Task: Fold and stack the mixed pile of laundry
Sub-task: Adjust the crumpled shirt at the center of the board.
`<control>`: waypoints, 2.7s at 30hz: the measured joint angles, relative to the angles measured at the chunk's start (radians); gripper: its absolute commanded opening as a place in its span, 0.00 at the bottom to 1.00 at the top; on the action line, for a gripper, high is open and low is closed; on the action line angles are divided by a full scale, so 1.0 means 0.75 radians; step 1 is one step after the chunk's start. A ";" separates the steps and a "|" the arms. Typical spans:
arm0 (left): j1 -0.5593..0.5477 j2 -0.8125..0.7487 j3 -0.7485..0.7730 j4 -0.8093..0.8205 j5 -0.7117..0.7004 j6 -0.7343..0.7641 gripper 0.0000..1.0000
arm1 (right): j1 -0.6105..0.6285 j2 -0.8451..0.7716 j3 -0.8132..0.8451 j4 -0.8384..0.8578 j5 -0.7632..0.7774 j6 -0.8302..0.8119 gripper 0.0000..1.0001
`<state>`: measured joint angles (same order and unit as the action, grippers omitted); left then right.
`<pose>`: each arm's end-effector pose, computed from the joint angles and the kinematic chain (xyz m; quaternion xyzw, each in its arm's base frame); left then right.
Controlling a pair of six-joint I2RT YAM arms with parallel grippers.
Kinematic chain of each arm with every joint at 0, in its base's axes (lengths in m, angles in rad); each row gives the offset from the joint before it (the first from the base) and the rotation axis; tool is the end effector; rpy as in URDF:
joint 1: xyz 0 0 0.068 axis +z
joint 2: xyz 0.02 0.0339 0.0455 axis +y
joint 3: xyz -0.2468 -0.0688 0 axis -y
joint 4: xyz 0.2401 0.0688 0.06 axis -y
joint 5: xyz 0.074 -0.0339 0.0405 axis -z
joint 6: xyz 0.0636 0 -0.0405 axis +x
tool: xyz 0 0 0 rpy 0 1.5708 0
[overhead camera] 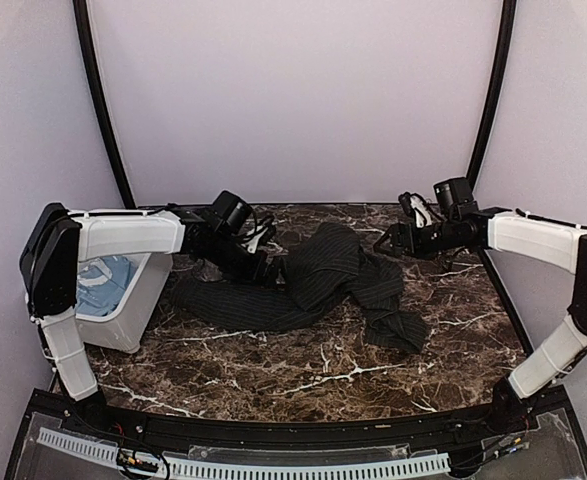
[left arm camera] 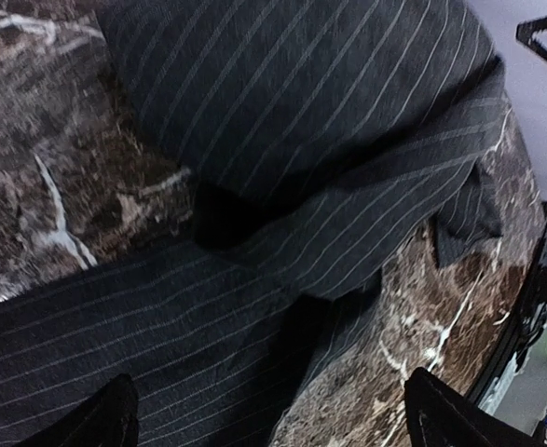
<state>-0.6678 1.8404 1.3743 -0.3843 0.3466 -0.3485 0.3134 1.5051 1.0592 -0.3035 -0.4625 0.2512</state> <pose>0.3128 -0.2742 0.1965 0.2065 0.9004 -0.3099 0.2248 0.3167 0.1325 0.2212 -0.1192 0.8892 0.3101 0.3147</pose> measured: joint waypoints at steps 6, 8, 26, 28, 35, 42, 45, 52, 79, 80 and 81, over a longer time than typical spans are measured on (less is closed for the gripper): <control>-0.089 0.056 -0.056 0.002 -0.046 0.050 0.99 | 0.130 0.062 -0.034 -0.037 0.125 -0.036 0.94; -0.114 0.062 -0.057 0.002 -0.070 0.066 0.99 | 0.204 0.092 -0.034 -0.049 0.174 -0.048 0.93; -0.257 0.169 -0.072 -0.070 -0.338 0.078 0.02 | 0.388 0.469 0.158 -0.135 0.652 -0.129 0.86; -0.239 0.161 -0.072 -0.086 -0.332 0.070 0.00 | 0.378 0.474 0.158 -0.150 0.702 -0.131 0.85; -0.097 -0.125 -0.093 -0.106 -0.219 0.047 0.00 | 0.222 0.455 0.161 -0.155 0.752 -0.134 0.85; -0.078 -0.492 -0.060 -0.116 -0.138 0.081 0.00 | -0.004 0.398 0.190 -0.156 0.759 -0.154 0.85; -0.060 -0.536 -0.022 -0.143 -0.138 0.091 0.00 | -0.012 0.356 0.202 -0.162 0.752 -0.168 0.85; 0.112 -0.550 -0.017 -0.181 -0.062 0.005 0.00 | -0.027 0.201 0.209 -0.176 0.707 -0.189 0.86; -0.204 -0.514 -0.188 -0.330 0.467 0.241 0.31 | 0.101 0.021 0.082 -0.005 0.497 -0.219 0.86; -0.203 -0.513 -0.188 -0.355 0.443 0.257 0.48 | 0.058 0.022 0.083 -0.015 0.494 -0.199 0.87; -0.197 -0.512 -0.187 -0.368 0.414 0.271 0.54 | 0.031 0.022 0.083 -0.022 0.492 -0.184 0.87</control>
<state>-0.8158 1.4563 1.2339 -0.6601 0.6567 -0.1452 0.3367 1.5215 1.1217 -0.3202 -0.0933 0.1135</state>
